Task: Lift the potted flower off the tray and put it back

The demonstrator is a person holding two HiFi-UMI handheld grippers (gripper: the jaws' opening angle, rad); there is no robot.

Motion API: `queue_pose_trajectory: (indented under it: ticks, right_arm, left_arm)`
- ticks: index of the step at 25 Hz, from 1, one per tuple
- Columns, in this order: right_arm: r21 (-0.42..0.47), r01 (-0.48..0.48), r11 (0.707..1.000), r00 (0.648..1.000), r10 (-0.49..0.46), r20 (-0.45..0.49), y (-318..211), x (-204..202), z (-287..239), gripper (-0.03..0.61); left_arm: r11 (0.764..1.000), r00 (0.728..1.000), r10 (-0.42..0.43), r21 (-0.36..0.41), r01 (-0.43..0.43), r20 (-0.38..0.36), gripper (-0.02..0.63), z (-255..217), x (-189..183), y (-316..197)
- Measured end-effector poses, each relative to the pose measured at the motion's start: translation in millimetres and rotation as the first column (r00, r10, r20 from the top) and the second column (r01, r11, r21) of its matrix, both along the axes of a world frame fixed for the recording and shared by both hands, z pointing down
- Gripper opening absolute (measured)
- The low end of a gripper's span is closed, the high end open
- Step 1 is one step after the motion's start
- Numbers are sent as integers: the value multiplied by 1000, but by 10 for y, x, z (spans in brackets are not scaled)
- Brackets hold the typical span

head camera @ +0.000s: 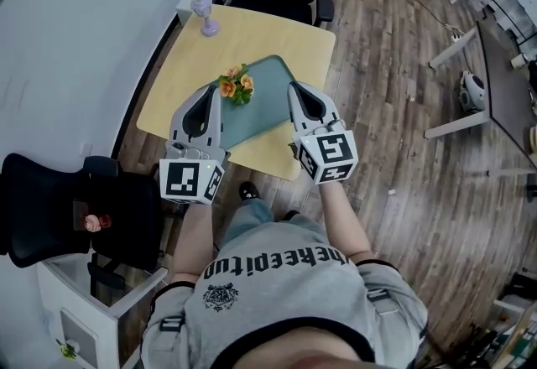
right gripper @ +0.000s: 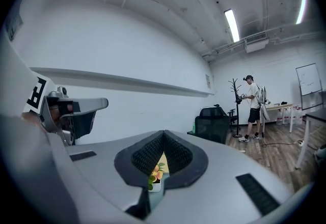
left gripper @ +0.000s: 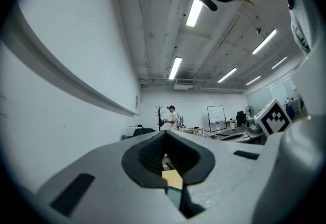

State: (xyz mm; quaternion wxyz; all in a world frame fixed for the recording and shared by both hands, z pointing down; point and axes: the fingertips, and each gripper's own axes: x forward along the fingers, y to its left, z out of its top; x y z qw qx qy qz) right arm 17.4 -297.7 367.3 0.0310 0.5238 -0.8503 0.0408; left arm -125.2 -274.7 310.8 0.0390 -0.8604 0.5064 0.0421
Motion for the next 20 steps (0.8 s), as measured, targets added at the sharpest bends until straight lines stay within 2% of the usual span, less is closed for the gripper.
queue_pose_trajectory:
  ticks: [20]
  right_arm:
    - [176, -85, 981, 996, 90, -21, 776, 785, -679, 3]
  left_arm:
    - [998, 998, -51, 29, 52, -44, 3, -200, 374, 645]
